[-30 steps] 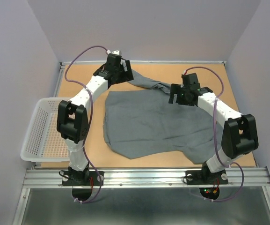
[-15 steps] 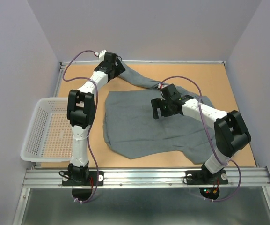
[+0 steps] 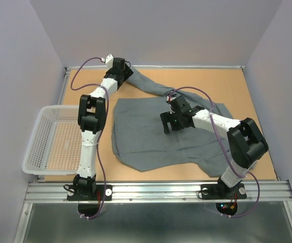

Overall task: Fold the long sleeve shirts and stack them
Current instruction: Flatten the shirt out

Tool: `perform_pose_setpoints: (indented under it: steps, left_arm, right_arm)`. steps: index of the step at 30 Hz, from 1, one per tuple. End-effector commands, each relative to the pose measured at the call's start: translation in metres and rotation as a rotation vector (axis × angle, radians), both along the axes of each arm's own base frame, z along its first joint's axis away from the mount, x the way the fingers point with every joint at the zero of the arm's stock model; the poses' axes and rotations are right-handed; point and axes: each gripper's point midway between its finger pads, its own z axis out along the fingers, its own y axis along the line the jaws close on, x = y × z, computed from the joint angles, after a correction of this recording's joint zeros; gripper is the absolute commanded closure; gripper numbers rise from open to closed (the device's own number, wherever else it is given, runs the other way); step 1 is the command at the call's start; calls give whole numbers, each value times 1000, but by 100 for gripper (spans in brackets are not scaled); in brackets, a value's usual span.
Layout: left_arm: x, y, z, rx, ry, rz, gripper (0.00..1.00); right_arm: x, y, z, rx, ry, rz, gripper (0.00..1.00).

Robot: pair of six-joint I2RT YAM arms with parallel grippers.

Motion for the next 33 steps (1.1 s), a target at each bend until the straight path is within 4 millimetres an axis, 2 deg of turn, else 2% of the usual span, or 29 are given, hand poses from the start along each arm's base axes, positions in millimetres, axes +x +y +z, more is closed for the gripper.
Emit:
perform_pose_setpoints:
  steps: [1,8,9,11,13,14,15,18,19,20,21,22,23,24,25,26,27,30,31,33]
  left_arm:
    - [17,5,20,-32,-70,30,22]
    - [17,4,-9,-30,-25,25,27]
    - [17,4,-12,-28,-22,22,36]
    - [16,4,-19,-22,-11,21,44]
    - [16,4,-21,-15,-8,17,60]
    - [15,6,-21,-13,-7,19,73]
    - [15,6,-18,-9,-10,18,77]
    - [10,14,10,31,-33,25,92]
    - [8,16,37,37,-63,31,92]
    - [1,20,49,59,-47,37,97]
    - [-3,21,64,74,-50,39,97]
    - [-10,26,95,93,-76,63,97]
    - [-23,28,105,128,-47,67,97]
    - [-34,28,144,176,-93,82,97]
    - [-48,28,150,222,-63,84,97]
    - [-57,28,164,250,-69,91,96]
    - [-71,25,185,308,-90,105,91]
    - [-94,25,190,411,-50,100,79]
    - [-99,19,182,440,-33,89,77]
    - [-95,24,171,473,-18,102,72]
  right_arm:
    - [6,-1,3,-9,-47,-4,8]
    - [3,-3,3,-10,-44,-9,8]
    - [3,-4,3,-10,-44,-7,8]
    - [2,-4,3,-13,-44,-7,8]
    - [1,-6,3,-17,-45,-9,8]
    - [0,-6,3,-18,-43,-7,8]
    - [0,-6,4,-16,-46,-7,8]
    - [2,-7,9,-16,-59,-7,8]
    - [2,-7,10,-18,-64,-6,8]
    - [3,-8,11,-20,-66,-6,8]
    - [3,-8,13,-20,-73,-5,8]
    - [4,-8,16,-20,-80,-4,8]
    - [5,-9,18,-20,-88,-8,8]
    - [5,-10,20,-23,-95,-7,8]
    - [6,-11,23,-21,-105,-12,8]
    - [6,-11,26,-20,-112,-11,8]
    - [7,-11,27,-21,-116,-13,8]
    - [7,-12,29,-23,-126,-16,8]
    - [8,-13,29,-25,-127,-20,8]
    - [7,-15,28,-31,-126,-24,8]
